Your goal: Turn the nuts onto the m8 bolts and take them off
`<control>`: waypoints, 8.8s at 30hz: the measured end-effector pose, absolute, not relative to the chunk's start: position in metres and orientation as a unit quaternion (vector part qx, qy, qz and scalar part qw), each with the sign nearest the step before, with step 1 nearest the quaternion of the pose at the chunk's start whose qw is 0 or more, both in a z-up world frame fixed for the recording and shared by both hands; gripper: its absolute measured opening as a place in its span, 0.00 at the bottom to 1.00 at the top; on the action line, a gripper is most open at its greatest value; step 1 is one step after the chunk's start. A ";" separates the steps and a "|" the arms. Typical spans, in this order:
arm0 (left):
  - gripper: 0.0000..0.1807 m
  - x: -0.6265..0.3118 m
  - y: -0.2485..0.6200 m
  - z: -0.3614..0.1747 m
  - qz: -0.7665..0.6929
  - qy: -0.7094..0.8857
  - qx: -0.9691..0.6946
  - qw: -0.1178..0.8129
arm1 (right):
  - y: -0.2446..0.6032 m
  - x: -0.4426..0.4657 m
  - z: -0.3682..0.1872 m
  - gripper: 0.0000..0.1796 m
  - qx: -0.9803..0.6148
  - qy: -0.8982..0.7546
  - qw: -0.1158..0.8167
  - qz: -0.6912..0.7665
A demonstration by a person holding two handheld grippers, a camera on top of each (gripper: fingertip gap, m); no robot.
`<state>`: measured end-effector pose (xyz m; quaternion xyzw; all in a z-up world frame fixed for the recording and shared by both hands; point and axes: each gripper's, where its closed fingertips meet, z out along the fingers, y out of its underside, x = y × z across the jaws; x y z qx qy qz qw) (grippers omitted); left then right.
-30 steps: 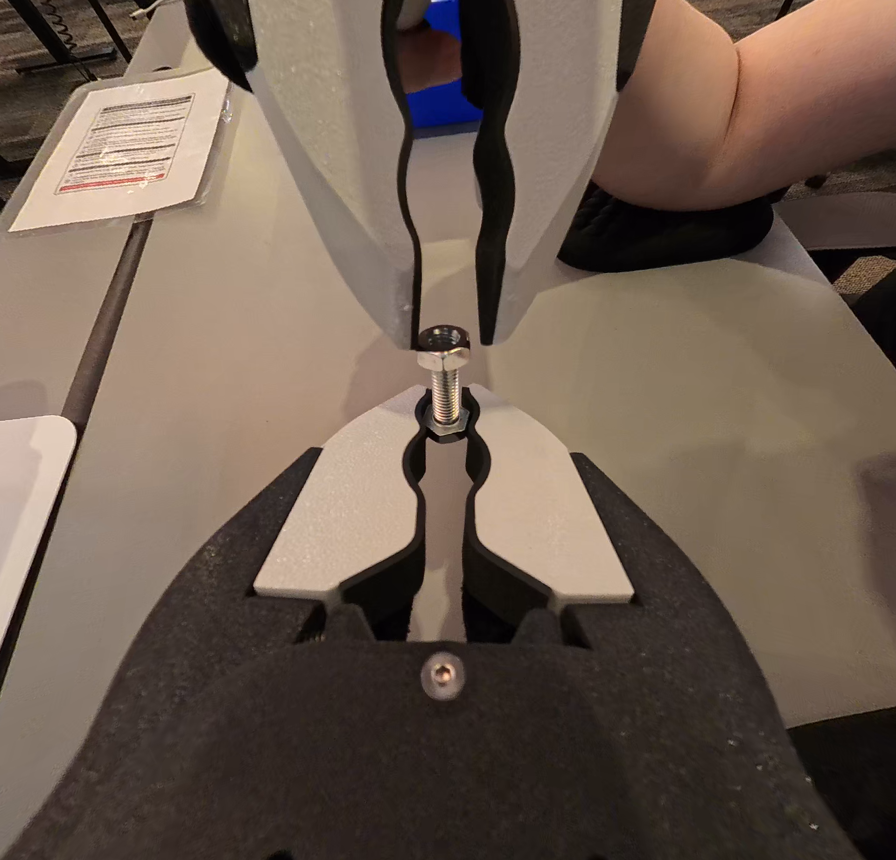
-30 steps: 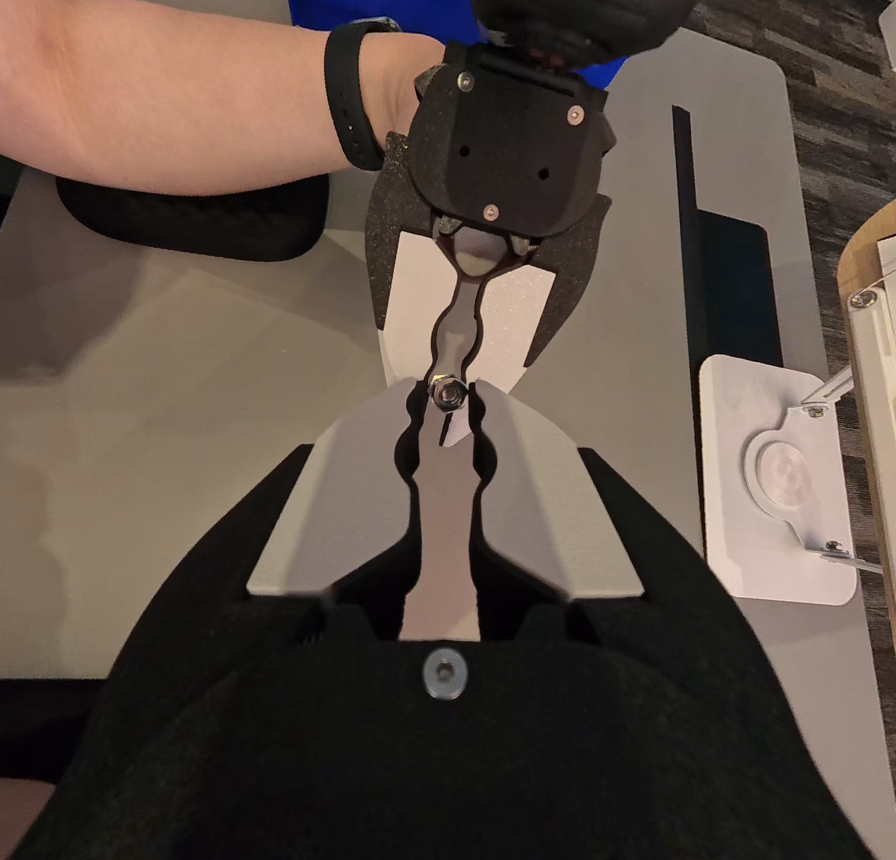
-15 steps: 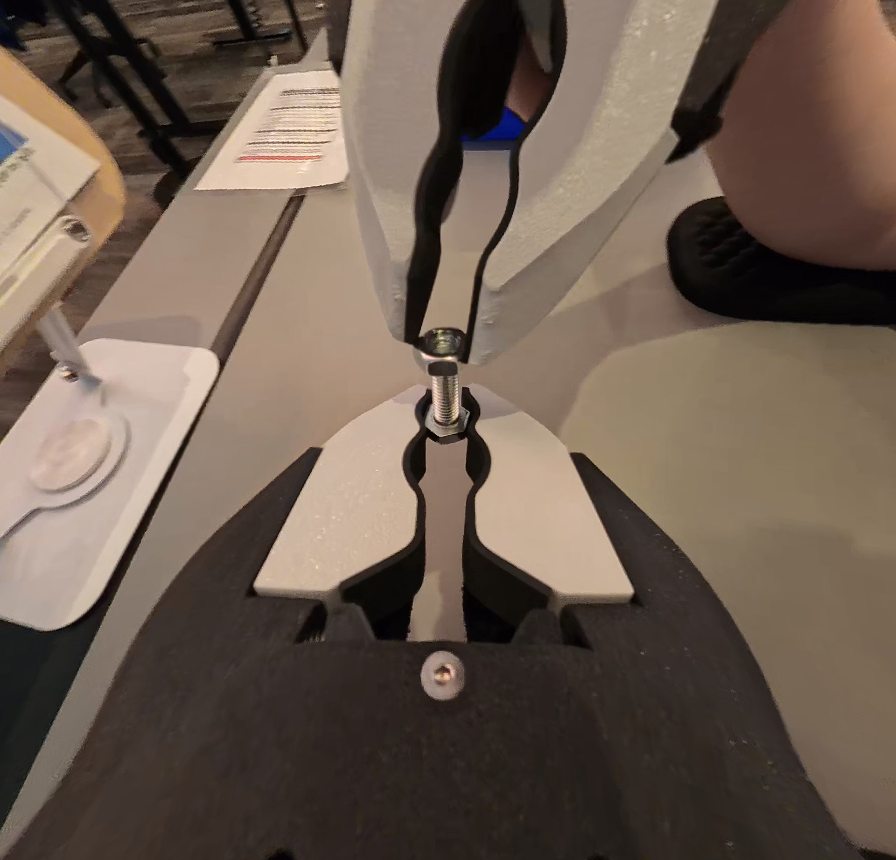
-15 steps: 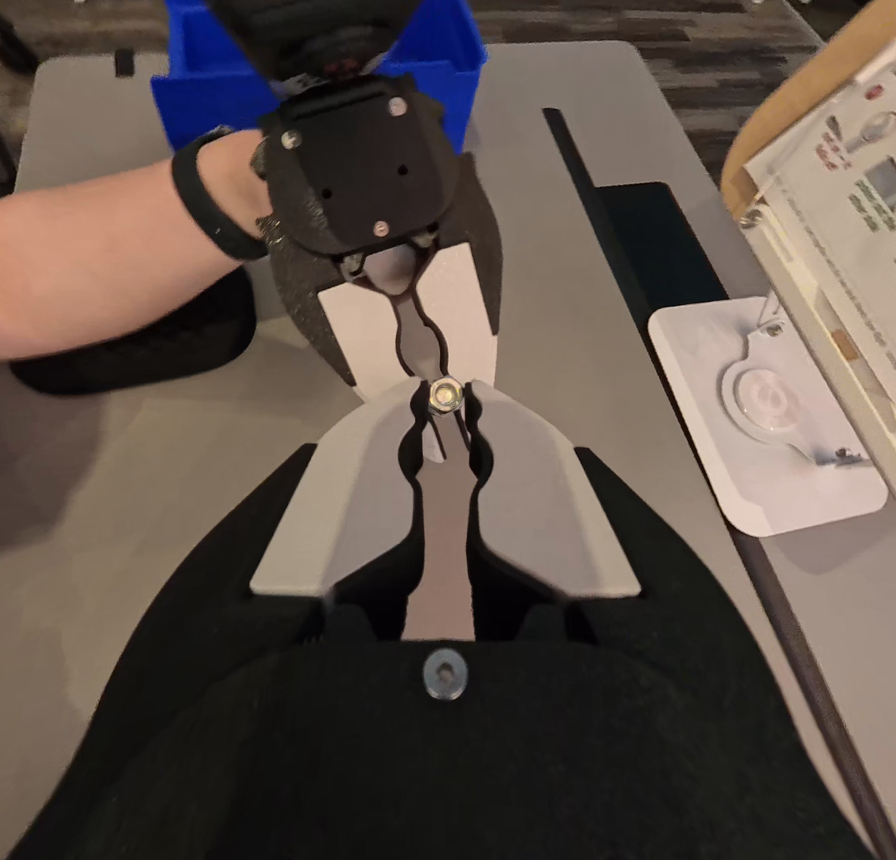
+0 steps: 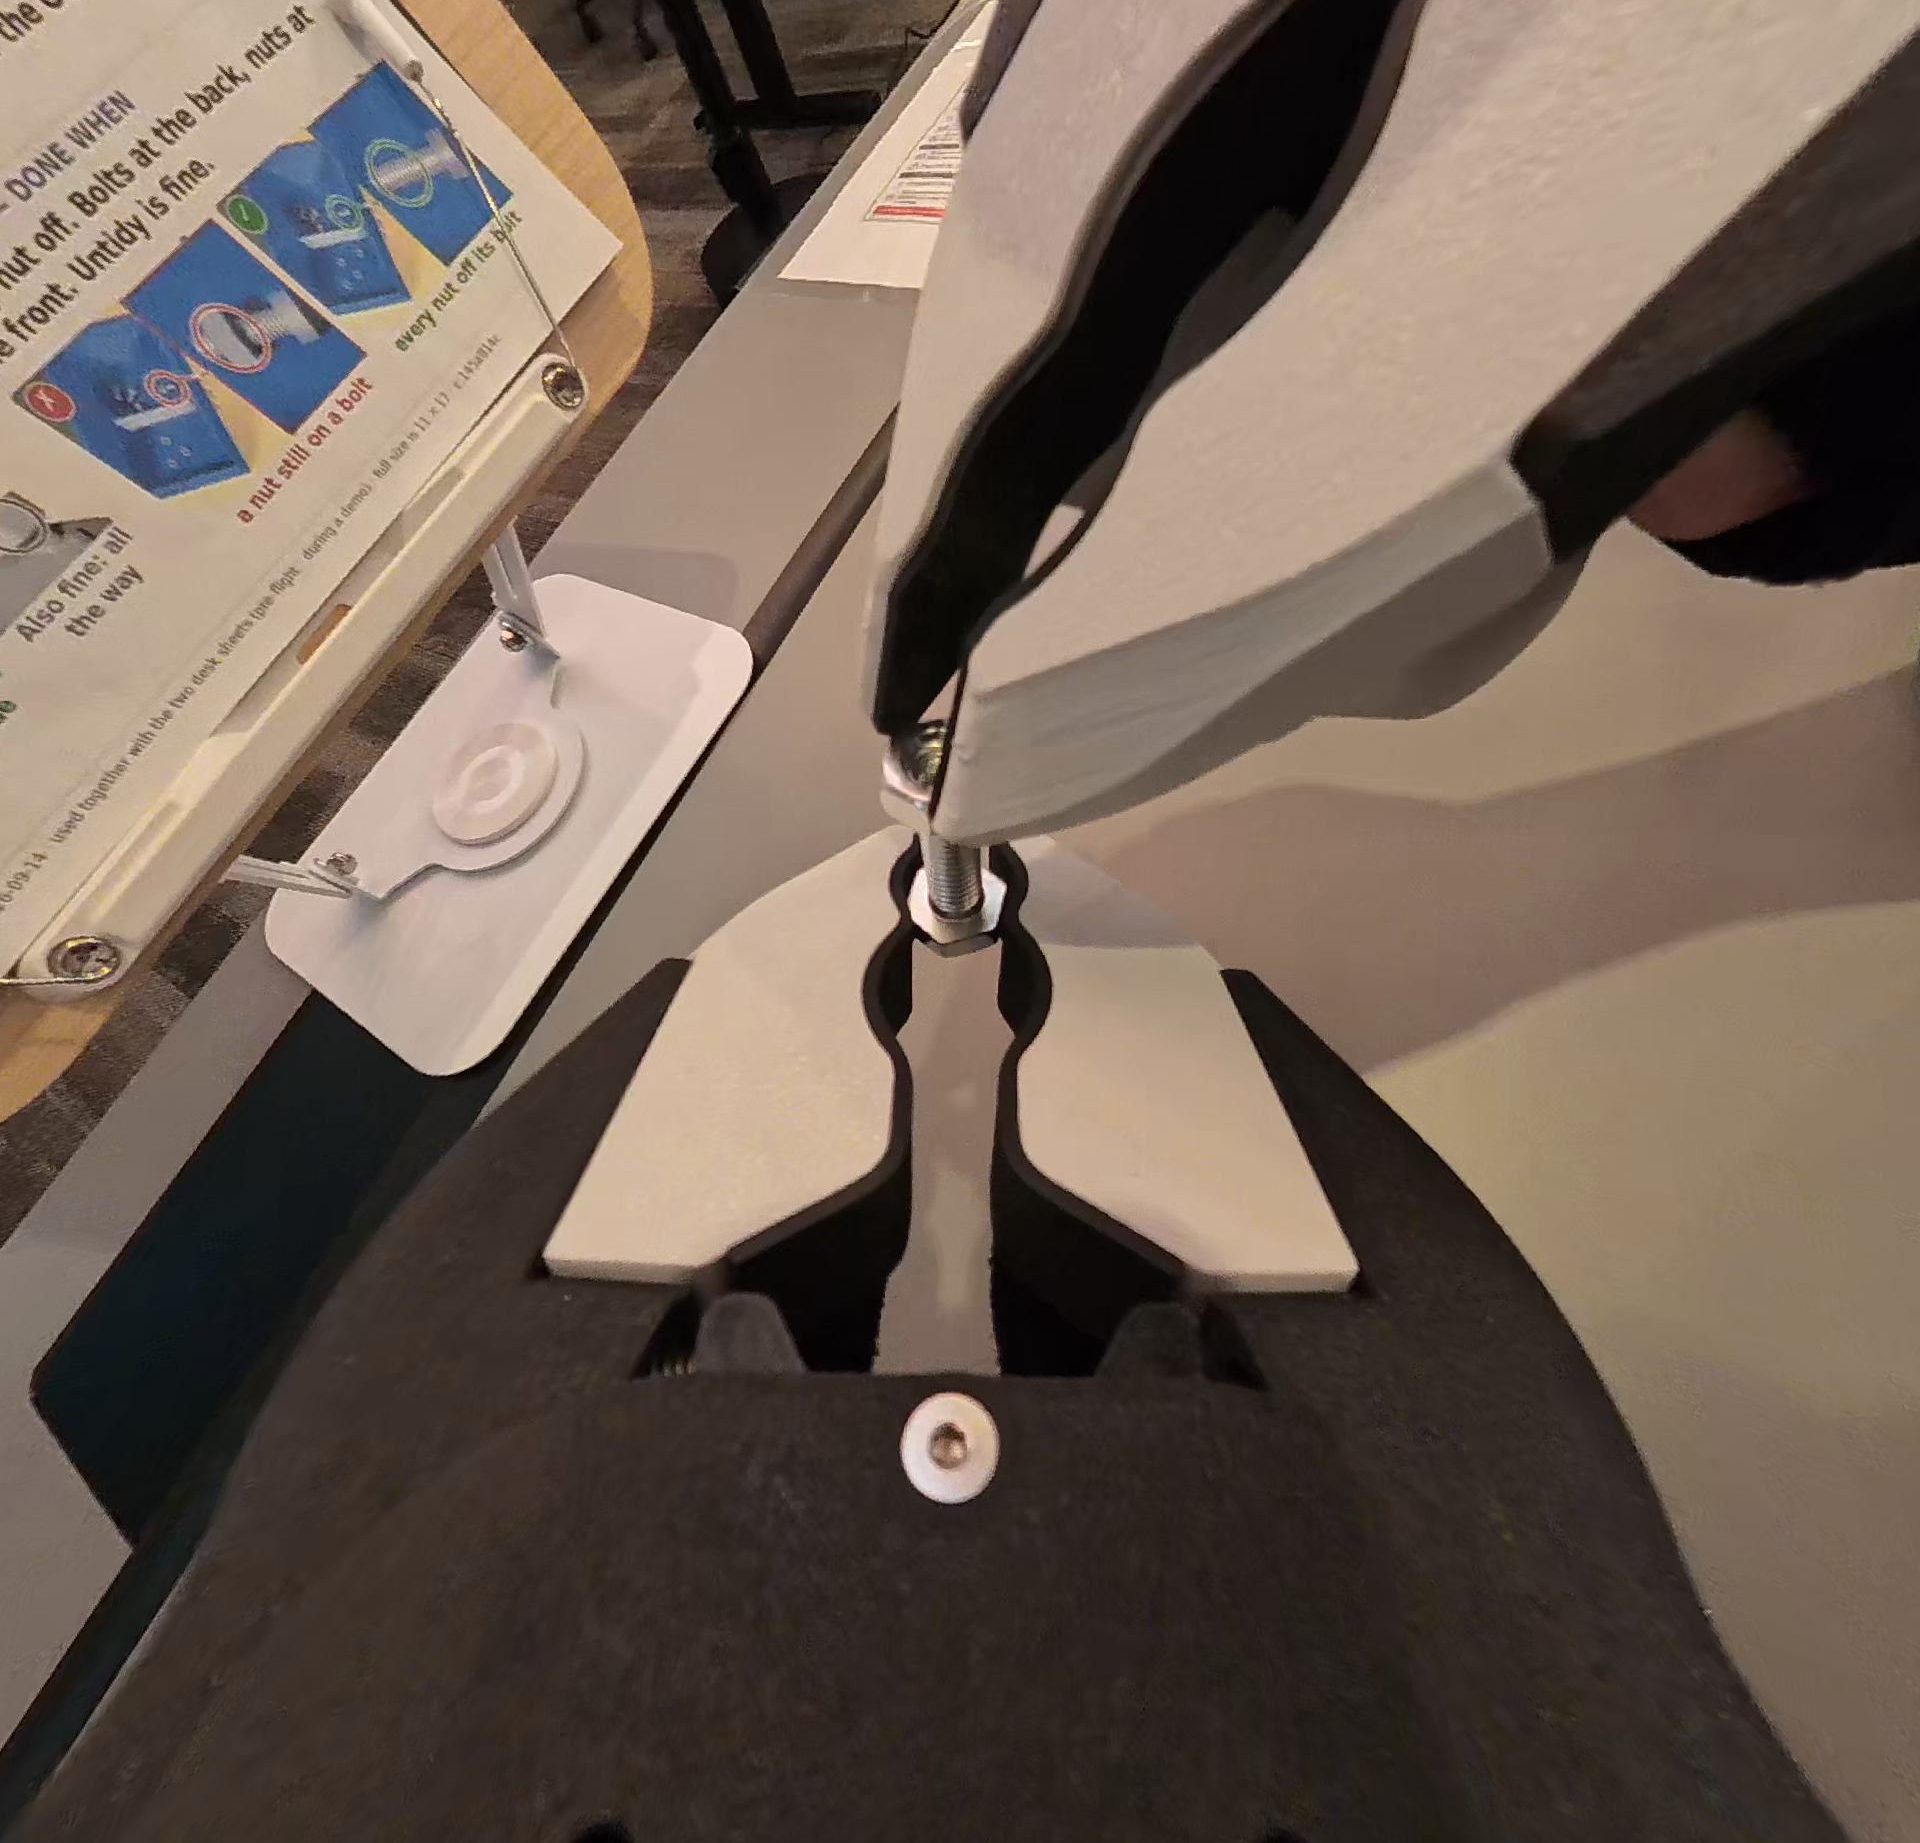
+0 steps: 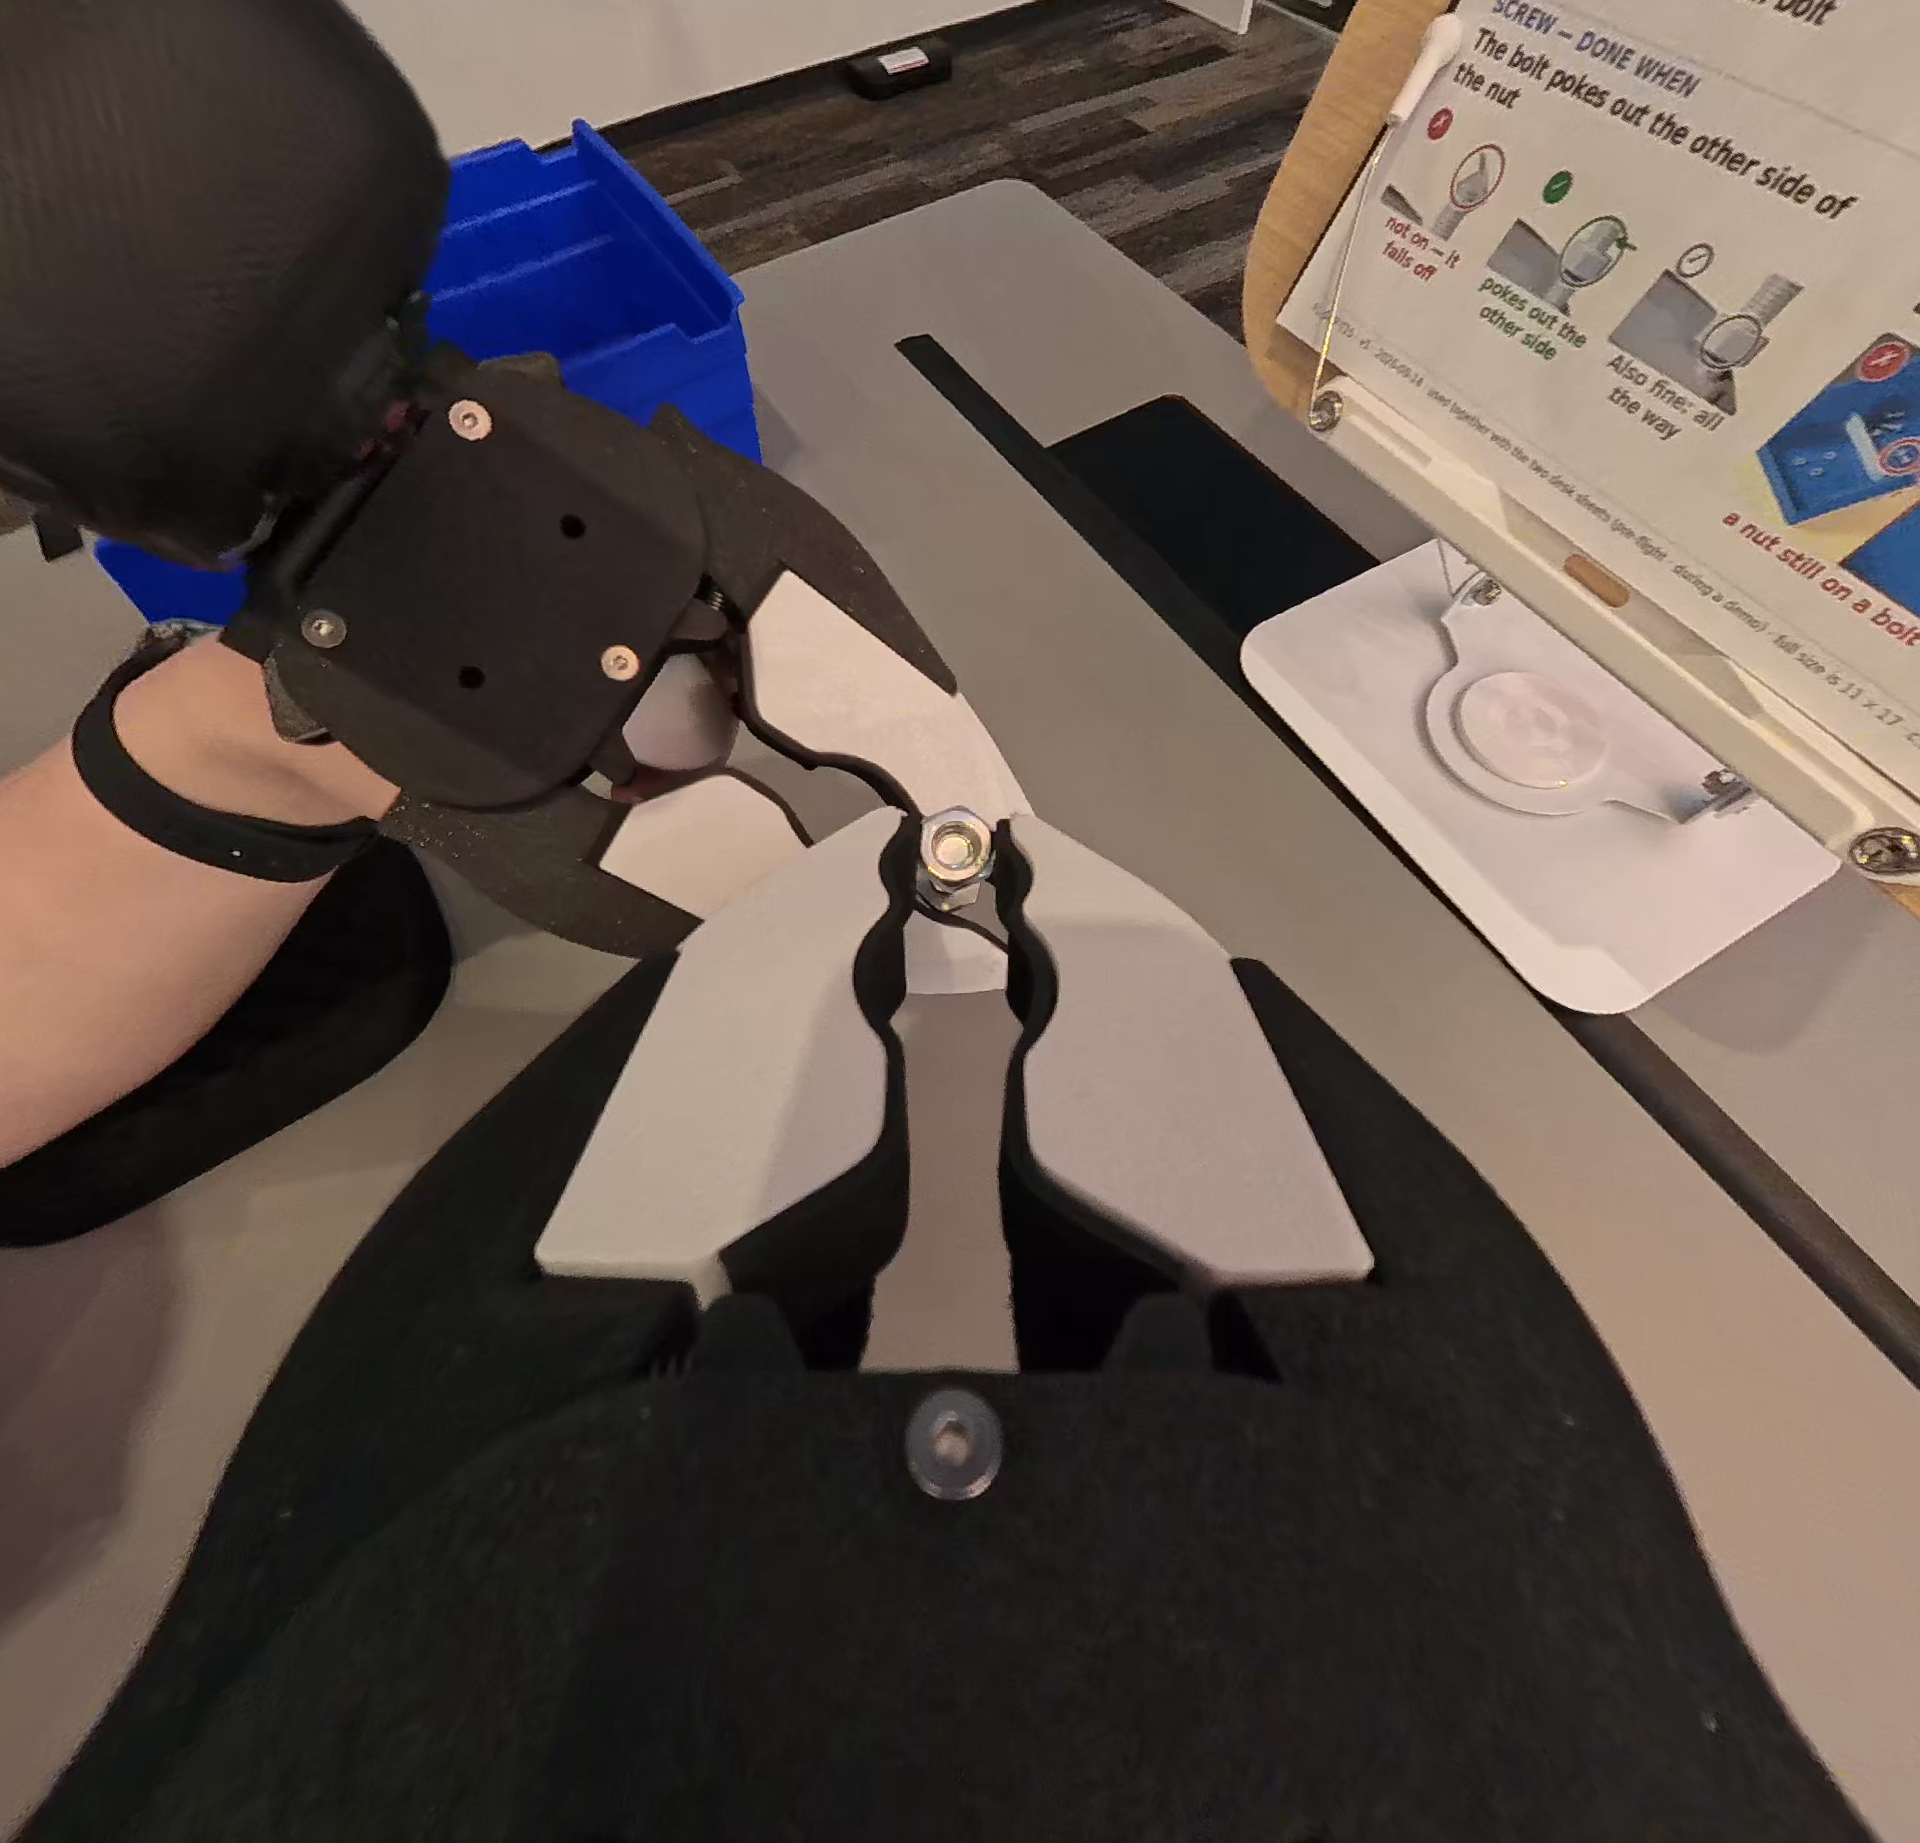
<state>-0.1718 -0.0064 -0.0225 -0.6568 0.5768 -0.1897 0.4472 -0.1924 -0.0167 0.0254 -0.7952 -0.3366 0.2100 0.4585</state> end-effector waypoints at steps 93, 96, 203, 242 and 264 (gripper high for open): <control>0.06 -0.186 -0.069 0.044 -0.388 0.598 -0.550 0.435 | -0.079 -0.227 0.079 0.24 -0.567 -0.535 0.558 0.283; 0.06 -0.189 -0.063 0.042 -0.385 0.591 -0.560 0.435 | -0.080 -0.224 0.077 0.22 -0.571 -0.544 0.551 0.271; 0.06 -0.184 -0.071 0.044 -0.365 0.605 -0.557 0.437 | -0.088 -0.230 0.068 0.33 -0.579 -0.570 0.527 0.250; 0.10 -0.177 -0.081 0.064 -0.408 0.583 -0.525 0.467 | -0.080 -0.217 0.107 0.04 -0.557 -0.478 0.583 0.347; 0.06 -0.174 -0.076 0.061 -0.382 0.585 -0.537 0.473 | -0.088 -0.214 0.090 0.22 -0.551 -0.532 0.546 0.339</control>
